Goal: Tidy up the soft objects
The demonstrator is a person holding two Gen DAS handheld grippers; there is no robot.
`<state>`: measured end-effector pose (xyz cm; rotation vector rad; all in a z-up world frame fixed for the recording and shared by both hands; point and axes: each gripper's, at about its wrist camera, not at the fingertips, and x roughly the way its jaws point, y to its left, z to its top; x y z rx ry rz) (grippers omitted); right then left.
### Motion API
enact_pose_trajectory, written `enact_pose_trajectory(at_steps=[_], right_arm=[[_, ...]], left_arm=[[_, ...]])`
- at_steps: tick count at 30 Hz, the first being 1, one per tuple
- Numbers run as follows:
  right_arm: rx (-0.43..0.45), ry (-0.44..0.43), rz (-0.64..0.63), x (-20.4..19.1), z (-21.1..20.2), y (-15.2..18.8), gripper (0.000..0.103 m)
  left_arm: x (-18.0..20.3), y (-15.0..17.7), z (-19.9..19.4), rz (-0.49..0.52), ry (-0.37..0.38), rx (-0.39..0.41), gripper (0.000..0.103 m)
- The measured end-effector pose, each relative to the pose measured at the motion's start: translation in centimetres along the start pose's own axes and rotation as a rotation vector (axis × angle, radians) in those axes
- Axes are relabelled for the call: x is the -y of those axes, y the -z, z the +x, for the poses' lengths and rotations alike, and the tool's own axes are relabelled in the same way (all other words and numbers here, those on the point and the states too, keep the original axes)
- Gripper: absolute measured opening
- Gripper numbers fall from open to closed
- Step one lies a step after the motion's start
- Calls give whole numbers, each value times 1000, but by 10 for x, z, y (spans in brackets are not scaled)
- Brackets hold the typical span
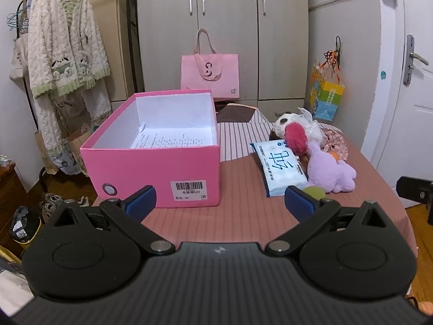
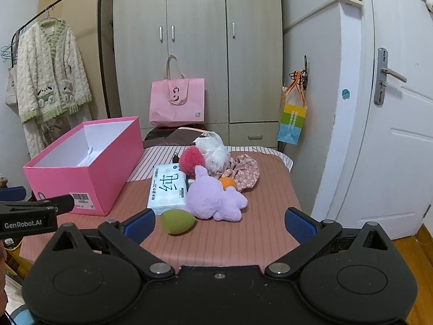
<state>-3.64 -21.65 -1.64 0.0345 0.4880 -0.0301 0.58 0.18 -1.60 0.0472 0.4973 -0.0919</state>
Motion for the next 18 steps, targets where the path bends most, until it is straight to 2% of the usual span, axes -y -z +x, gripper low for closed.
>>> enact_pose_trajectory(at_steps=[3, 13, 18], right_arm=[[-3, -38, -5, -2, -2, 1, 103], [-20, -44, -19, -7, 0, 4, 103], [-14, -55, -37, -7, -4, 6, 103]], left_arm=[[0, 1, 1, -2, 8, -18, 103], [5, 7, 10, 18, 79, -101, 103], [6, 9, 9, 22, 85, -106, 103]])
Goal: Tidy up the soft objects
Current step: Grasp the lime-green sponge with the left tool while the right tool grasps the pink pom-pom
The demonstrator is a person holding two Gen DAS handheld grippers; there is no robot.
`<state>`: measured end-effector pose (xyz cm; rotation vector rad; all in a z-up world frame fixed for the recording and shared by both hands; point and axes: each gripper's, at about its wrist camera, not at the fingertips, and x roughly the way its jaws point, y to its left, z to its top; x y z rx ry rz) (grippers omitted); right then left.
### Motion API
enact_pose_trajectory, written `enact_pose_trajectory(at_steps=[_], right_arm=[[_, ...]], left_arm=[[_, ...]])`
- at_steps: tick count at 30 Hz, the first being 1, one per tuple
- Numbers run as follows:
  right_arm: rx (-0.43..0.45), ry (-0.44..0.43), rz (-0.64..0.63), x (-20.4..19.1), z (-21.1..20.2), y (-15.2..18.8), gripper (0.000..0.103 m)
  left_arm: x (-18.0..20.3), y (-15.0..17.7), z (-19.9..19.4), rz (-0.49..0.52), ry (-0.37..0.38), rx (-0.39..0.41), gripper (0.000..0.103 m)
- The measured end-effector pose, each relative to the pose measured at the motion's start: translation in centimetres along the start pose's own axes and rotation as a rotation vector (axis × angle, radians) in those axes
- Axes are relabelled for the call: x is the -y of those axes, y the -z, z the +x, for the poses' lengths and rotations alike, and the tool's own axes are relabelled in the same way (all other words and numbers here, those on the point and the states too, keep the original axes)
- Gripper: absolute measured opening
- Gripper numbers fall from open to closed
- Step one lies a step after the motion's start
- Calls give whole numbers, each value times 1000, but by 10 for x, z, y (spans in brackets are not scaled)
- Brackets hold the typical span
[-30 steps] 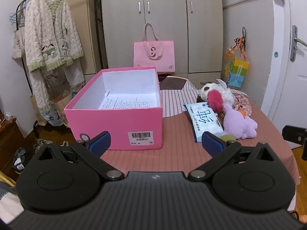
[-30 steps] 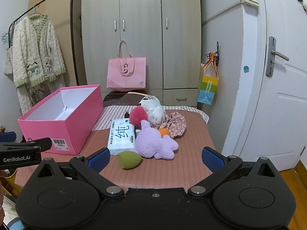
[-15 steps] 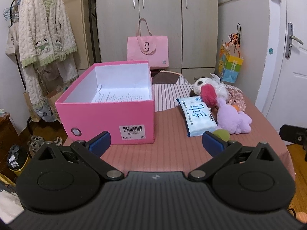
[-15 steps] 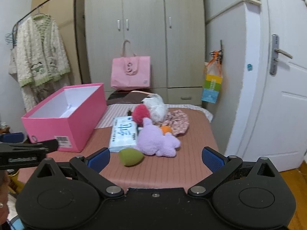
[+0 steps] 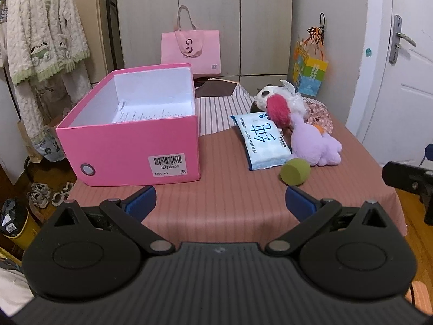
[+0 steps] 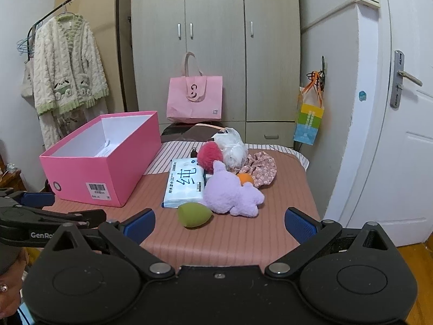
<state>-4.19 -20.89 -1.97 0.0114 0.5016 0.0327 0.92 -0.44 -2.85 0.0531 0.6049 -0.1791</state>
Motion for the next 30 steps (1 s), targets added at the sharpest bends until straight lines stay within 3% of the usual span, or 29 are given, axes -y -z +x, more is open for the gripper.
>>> enact_pose_trajectory(at_steps=[17, 20, 26, 30], right_arm=[[56, -34, -105, 11, 7, -16, 103], [78, -68, -105, 17, 15, -18, 103], [32, -123, -128, 29, 47, -24, 103], [18, -145, -105, 38, 69, -32, 102]], left_arm=[[4, -9, 16, -46, 39, 34, 103], [10, -8, 25, -27, 70, 50, 103], [26, -10, 51, 15, 151, 40, 102], [36, -12, 73, 22, 183, 1, 101]])
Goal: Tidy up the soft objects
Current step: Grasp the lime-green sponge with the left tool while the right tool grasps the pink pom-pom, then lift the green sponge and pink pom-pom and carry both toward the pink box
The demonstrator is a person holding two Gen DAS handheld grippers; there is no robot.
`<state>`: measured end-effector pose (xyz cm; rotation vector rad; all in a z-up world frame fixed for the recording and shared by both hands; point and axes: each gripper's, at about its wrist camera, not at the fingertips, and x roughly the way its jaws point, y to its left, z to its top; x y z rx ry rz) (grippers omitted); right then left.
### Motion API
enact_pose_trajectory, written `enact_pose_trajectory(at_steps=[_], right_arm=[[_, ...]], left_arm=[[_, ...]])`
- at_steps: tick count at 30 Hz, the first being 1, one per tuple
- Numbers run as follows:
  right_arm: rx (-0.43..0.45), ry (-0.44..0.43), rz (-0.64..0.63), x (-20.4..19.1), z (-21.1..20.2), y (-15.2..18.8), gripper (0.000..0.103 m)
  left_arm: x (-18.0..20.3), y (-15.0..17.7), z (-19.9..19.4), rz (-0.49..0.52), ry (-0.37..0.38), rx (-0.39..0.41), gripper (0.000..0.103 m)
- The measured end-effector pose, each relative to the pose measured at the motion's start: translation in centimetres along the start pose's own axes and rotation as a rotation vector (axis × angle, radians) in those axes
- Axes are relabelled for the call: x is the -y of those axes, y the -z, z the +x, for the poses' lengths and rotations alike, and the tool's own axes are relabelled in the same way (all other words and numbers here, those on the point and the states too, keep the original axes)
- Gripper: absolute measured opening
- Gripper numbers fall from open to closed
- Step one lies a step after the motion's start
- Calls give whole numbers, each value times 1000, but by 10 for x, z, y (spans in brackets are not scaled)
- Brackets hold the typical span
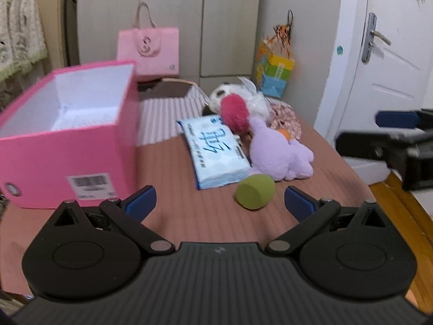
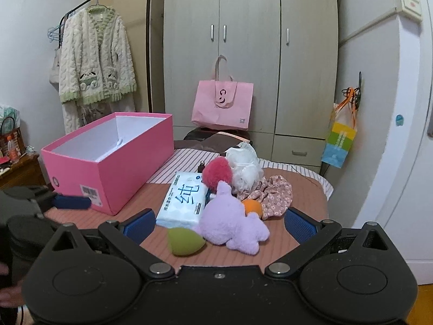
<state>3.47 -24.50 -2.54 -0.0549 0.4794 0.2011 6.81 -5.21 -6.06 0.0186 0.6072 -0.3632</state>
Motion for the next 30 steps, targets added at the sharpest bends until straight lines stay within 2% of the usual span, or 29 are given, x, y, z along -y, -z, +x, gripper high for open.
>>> enact_pose_trajectory(at_steps=[3, 10, 14, 18, 22, 26, 28, 30], right_arm=[[-17, -15, 26, 12, 18, -4, 98], [-60, -1, 53, 39, 59, -8, 86], [-55, 3, 86, 58, 77, -10, 79], [-71, 8, 127, 75, 98, -13, 78], [-97, -30, 158, 79, 113, -14, 71], [-116, -126, 154, 70, 128, -22, 61], [-115, -165, 126, 59, 134, -26, 54], [-112, -200, 96, 47, 143, -29, 54]], left_arm=[[3, 0, 19, 5, 45, -27, 100], [11, -3, 42, 24, 90, -14, 96], [12, -4, 58, 14, 147, -39, 85], [19, -4, 72, 26, 149, -75, 71], [19, -5, 81, 15, 163, -111, 59], [21, -6, 84, 26, 149, -117, 44], [20, -6, 84, 21, 149, -114, 43], [20, -6, 84, 22, 152, -112, 43]])
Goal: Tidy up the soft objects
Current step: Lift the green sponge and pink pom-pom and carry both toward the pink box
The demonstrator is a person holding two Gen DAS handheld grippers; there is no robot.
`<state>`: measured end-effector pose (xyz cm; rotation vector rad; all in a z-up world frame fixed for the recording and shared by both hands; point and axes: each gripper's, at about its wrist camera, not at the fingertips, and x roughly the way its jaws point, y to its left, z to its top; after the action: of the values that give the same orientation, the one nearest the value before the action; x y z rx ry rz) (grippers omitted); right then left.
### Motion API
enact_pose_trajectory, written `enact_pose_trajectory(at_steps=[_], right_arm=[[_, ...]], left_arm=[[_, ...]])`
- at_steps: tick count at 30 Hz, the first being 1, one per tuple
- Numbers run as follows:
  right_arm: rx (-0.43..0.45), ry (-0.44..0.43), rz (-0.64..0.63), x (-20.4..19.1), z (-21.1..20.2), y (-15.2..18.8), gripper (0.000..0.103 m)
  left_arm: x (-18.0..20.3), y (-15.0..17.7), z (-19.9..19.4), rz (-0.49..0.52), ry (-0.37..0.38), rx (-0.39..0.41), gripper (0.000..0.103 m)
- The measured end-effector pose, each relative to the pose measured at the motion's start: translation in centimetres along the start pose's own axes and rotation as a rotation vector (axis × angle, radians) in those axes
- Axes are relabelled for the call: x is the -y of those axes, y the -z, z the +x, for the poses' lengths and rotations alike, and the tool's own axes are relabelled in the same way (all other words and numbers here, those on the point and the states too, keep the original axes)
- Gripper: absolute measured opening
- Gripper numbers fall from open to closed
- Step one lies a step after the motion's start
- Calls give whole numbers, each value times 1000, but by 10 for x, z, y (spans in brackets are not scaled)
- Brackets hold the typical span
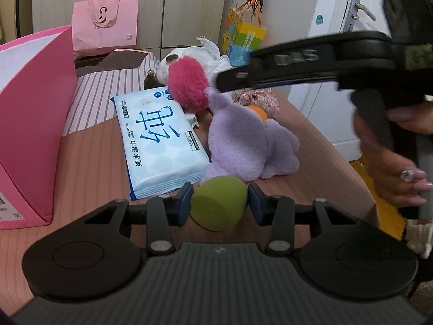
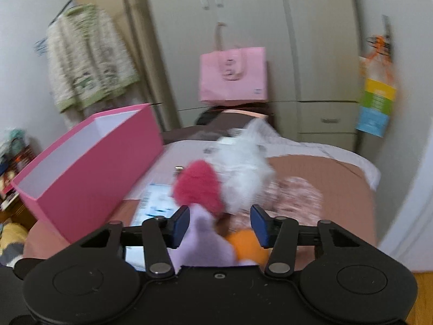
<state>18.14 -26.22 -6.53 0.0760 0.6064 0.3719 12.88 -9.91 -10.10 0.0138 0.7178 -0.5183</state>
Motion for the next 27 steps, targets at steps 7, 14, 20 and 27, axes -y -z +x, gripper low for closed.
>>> enact_pose_trajectory(at_steps=[7, 14, 20, 27], right_arm=[[-36, -7, -14, -12, 41, -9, 54], [-12, 28, -18, -12, 53, -3, 54], [24, 38, 8, -10, 55, 0, 54], [54, 88, -90, -25, 44, 5, 34]], left_arm=[[-6, 0, 4, -34, 23, -12, 46], [-9, 1, -1, -47, 41, 7, 43], [-12, 3, -11, -51, 32, 39, 43], [-20, 4, -26, -66, -14, 69, 43]])
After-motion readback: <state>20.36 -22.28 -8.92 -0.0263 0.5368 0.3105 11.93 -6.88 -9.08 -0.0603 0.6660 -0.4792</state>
